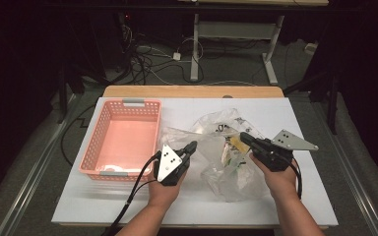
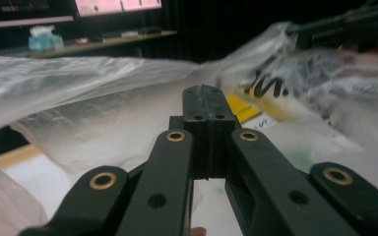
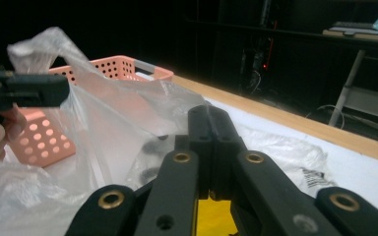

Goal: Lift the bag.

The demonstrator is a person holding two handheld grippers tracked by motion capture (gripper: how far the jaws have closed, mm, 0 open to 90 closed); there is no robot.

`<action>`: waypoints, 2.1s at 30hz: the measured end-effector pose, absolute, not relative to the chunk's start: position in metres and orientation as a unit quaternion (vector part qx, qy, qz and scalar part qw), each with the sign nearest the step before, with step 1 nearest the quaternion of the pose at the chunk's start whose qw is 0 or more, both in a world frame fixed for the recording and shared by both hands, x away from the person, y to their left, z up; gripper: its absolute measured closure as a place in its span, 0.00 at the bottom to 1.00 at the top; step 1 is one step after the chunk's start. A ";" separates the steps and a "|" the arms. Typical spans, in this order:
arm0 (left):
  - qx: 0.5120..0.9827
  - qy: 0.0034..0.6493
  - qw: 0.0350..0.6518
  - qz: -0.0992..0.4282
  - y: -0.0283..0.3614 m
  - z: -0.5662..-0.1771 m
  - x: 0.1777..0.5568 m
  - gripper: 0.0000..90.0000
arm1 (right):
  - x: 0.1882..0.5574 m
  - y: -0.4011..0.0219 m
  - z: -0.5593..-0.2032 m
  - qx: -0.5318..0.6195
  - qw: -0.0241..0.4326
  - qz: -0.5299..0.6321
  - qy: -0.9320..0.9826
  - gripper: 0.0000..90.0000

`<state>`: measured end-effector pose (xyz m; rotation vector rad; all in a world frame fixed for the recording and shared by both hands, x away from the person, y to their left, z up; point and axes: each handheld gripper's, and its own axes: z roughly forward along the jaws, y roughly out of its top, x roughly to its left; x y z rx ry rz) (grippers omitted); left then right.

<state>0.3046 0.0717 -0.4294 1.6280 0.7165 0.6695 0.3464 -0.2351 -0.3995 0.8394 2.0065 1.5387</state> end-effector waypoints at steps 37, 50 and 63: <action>0.649 0.272 0.625 0.337 0.062 -0.351 0.343 0.98 | 0.359 -0.213 -0.368 0.290 0.235 0.613 0.696 1.00; 0.629 0.266 0.633 0.364 0.066 -0.315 0.348 0.98 | 0.369 -0.209 -0.339 0.295 0.260 0.645 0.656 1.00; 0.615 0.258 0.639 0.384 0.075 -0.286 0.352 0.98 | 0.367 -0.203 -0.292 0.273 0.298 0.684 0.607 1.00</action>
